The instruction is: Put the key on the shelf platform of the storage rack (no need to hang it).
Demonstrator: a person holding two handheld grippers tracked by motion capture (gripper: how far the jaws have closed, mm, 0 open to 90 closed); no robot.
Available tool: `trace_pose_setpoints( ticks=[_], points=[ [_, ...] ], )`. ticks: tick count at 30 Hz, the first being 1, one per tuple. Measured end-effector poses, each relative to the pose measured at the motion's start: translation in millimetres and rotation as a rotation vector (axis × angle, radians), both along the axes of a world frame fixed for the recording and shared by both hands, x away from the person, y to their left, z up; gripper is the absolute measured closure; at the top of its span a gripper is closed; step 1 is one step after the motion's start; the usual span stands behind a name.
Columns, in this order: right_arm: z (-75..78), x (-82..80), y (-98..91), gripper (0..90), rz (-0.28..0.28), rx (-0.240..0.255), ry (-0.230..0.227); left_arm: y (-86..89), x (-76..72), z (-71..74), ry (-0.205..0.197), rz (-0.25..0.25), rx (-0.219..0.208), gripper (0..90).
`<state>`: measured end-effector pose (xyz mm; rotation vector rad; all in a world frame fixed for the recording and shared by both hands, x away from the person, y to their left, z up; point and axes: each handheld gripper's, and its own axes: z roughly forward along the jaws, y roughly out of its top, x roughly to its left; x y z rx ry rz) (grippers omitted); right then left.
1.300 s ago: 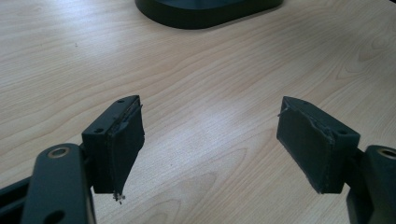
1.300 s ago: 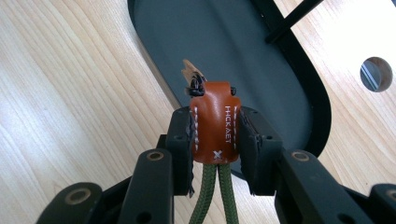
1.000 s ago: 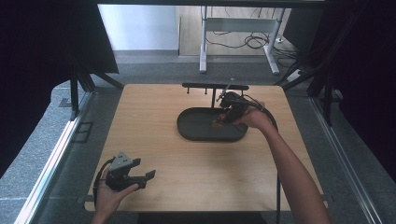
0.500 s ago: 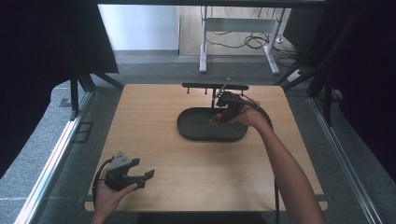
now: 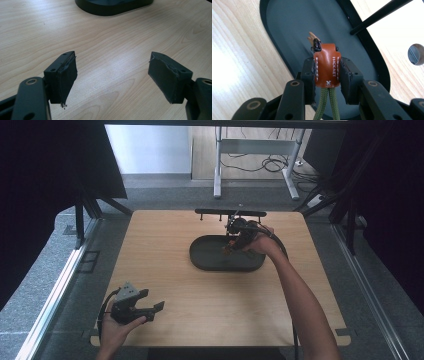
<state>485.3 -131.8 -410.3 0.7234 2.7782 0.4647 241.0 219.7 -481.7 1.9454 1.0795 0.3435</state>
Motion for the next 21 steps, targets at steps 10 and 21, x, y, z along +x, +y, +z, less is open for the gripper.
trace_pose_setpoints(
  ticks=[10,21],
  points=[
    [-12.3,5.5,7.9,67.1,0.015,-0.017,-0.011,2.7,0.0,0.1,0.001,0.004,-0.003,23.2],
    [-24.2,5.5,5.2,66.8,0.017,-0.018,0.002,2.1,0.9,-1.7,0.006,0.003,0.002,23.2]
  ],
)
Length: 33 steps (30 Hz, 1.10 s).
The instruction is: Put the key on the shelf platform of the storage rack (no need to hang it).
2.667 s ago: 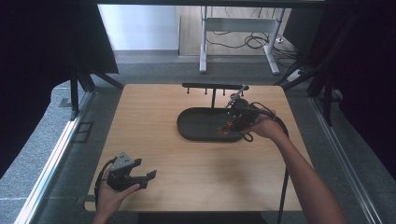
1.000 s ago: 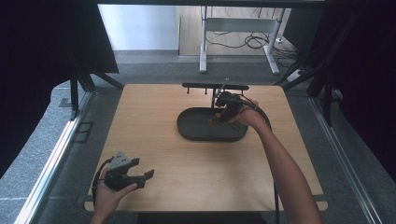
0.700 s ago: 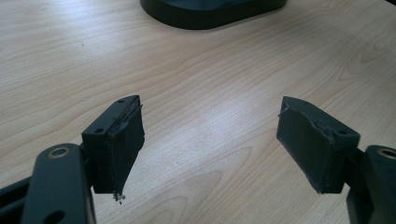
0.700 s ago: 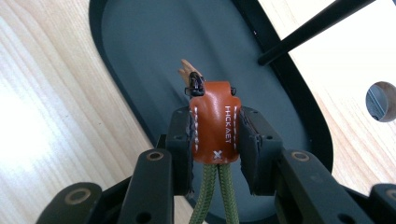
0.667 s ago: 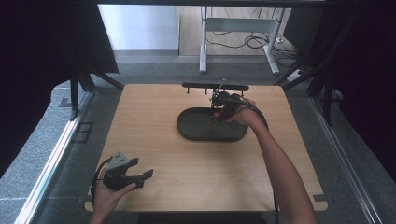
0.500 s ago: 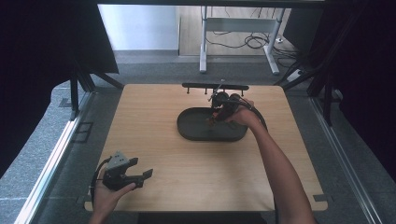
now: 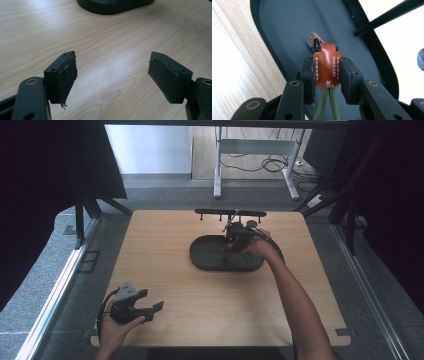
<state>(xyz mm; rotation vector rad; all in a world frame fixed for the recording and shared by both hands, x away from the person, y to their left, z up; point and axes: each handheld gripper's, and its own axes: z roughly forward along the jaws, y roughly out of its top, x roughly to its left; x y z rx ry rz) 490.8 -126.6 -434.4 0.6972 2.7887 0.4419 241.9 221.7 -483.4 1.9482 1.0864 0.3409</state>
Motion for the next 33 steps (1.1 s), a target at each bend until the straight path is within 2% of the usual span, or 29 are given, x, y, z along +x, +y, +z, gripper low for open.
trace_pose_setpoints(
  ticks=[10,13,20,27,33],
  points=[
    [-8.9,0.2,-3.4,65.6,0.007,-0.020,-0.018,0.2,0.4,-0.8,0.004,0.000,0.002,23.2],
    [-10.3,-0.1,-4.1,60.6,0.013,-0.021,-0.022,0.3,0.6,-1.1,0.004,0.000,0.003,23.2],
    [-9.2,-2.8,-5.4,58.5,0.018,-0.021,-0.031,-0.5,0.6,-1.2,0.004,-0.003,0.004,23.2],
    [-3.5,-9.8,-9.1,57.2,0.020,-0.004,-0.043,-1.5,0.7,-1.3,0.004,-0.003,0.005,23.2],
    [8.4,-20.5,-12.6,54.8,0.030,0.028,-0.059,-2.4,0.7,-1.5,0.005,-0.004,0.010,23.2]
  ],
)
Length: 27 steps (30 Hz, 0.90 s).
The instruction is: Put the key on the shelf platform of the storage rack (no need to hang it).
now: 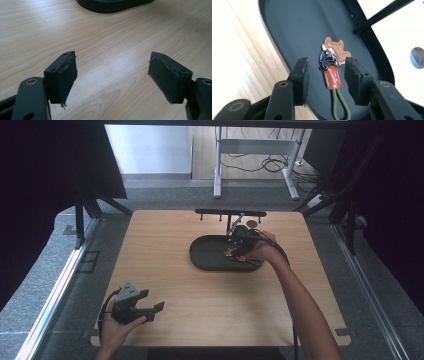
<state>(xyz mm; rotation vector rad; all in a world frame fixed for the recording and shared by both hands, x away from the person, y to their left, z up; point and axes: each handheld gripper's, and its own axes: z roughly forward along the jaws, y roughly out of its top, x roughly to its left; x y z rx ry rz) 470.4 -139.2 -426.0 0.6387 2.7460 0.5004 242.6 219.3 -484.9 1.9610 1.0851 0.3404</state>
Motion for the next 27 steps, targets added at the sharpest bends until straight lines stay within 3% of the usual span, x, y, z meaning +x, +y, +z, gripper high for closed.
trace_pose_setpoints(
  ticks=[8,12,22,27],
  points=[
    [14.2,-24.0,-9.2,51.2,-0.006,0.090,-0.016,0.2,-0.8,0.5,-0.002,0.003,-0.001,23.2],
    [20.2,-45.2,-20.4,49.2,-0.014,0.174,-0.027,-2.6,-1.0,0.2,0.000,-0.005,0.001,23.2],
    [17.2,-77.3,-50.3,48.1,-0.040,0.268,-0.042,-4.9,-2.1,1.8,-0.003,-0.009,0.002,23.1],
    [5.4,-98.8,-74.8,48.1,-0.066,0.331,-0.044,-7.1,-2.1,1.2,-0.001,-0.013,0.005,23.2]
  ],
)
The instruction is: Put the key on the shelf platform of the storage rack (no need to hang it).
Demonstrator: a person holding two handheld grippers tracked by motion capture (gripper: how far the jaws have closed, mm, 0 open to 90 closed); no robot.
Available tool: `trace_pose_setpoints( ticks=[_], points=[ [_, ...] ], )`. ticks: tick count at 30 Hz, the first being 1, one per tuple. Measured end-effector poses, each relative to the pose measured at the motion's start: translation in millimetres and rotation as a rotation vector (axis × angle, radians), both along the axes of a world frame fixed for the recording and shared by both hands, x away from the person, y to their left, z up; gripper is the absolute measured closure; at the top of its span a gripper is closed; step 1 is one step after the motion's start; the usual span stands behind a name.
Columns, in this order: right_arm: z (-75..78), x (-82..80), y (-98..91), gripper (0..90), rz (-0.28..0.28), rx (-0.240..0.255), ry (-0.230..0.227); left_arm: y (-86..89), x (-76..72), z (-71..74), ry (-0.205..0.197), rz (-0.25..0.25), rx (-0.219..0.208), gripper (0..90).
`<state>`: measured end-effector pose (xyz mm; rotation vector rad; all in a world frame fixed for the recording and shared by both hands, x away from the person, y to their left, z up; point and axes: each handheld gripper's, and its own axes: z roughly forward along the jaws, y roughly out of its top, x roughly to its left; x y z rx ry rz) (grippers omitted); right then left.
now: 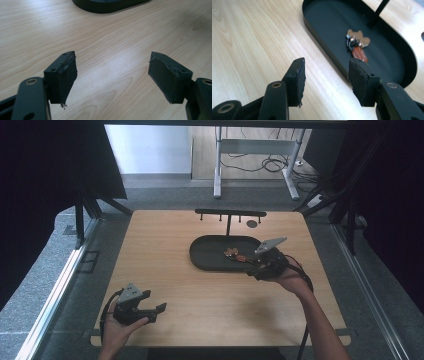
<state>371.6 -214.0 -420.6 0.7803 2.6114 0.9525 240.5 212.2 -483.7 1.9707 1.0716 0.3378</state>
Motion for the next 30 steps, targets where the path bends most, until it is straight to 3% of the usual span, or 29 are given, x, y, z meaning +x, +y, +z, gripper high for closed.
trace_pose_setpoints(
  ticks=[15,20,30],
  points=[
    [-49.9,-48.4,-61.8,48.4,-0.145,0.111,-0.001,-7.0,0.5,-2.6,0.010,-0.012,0.011,23.2],
    [-61.1,-55.0,-70.1,48.2,-0.160,0.121,0.011,-8.7,1.1,-3.9,0.012,-0.015,0.016,23.1],
    [-64.3,-55.3,-71.6,44.7,-0.180,0.115,0.005,-9.5,1.4,-5.1,0.014,-0.016,0.021,23.1]
  ],
)
